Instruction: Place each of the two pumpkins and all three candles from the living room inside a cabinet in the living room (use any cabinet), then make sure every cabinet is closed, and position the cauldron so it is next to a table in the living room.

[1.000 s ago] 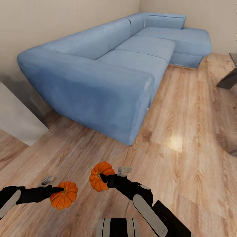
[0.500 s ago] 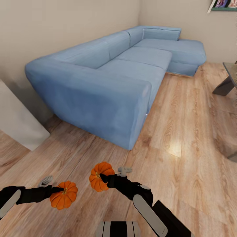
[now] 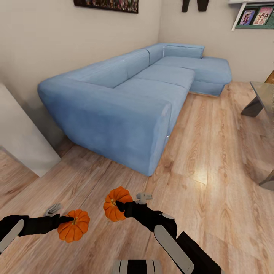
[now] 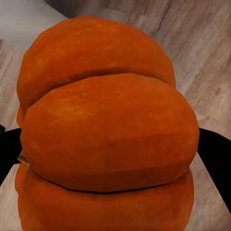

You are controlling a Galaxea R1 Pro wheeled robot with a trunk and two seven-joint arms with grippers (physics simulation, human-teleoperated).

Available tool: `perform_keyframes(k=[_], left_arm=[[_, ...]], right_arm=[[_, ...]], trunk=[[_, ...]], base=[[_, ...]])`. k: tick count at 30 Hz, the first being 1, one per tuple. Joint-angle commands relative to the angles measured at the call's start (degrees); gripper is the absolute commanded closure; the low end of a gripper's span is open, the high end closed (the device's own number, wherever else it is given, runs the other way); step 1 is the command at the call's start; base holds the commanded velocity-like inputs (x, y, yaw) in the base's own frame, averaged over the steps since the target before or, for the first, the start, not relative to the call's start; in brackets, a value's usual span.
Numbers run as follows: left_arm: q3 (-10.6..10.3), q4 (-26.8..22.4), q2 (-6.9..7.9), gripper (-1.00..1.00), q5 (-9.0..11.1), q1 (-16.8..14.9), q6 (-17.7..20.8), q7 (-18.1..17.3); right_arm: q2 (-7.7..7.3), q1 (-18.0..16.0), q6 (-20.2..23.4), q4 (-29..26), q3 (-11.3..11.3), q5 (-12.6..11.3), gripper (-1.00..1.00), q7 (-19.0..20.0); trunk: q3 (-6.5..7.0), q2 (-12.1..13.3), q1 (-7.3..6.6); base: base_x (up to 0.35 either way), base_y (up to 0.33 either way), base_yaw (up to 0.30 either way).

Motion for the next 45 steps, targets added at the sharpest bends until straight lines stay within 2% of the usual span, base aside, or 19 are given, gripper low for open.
perform_keyframes(k=[1,8,22,25,28,45], left_arm=[[-0.22,-0.01,0.06,1.00,0.36,-0.03,0.31,0.09],[-0.21,-0.01,0.06,1.00,0.35,-0.03,0.31,0.09],[-0.21,-0.01,0.11,1.00,0.36,-0.03,0.31,0.09],[-0.21,-0.01,0.11,1.00,0.40,-0.03,0.31,0.09],[-0.21,-0.01,0.10,1.00,0.40,-0.03,0.31,0.09],[-0.21,-0.01,0.06,1.00,0.44,-0.03,0.31,0.09]], right_arm=[[-0.07,-0.05,0.04,-0.11,0.14,-0.60,1.00,-0.69],[-0.07,-0.05,0.04,-0.17,0.14,-0.61,1.00,-0.69],[-0.11,-0.05,0.04,-0.24,0.19,-0.69,1.00,-0.71],[-0.03,-0.05,0.04,-0.25,0.22,-3.76,1.00,-0.69],[-0.12,-0.05,0.04,-0.30,0.22,-5.19,1.00,-0.69],[-0.15,-0.05,-0.05,-0.32,0.23,-5.53,1.00,-0.61]], trunk=[[0.18,0.00,-0.03],[1.73,0.09,-0.21],[4.75,0.28,-0.57],[5.22,0.32,-0.65],[5.68,0.36,-0.73],[8.50,0.58,-1.17]], base=[[0.000,0.000,0.000],[-0.028,0.000,0.000],[-0.237,0.000,-0.016],[-0.010,0.000,-0.157],[-0.008,0.000,-0.172],[-0.075,0.000,-0.135]])
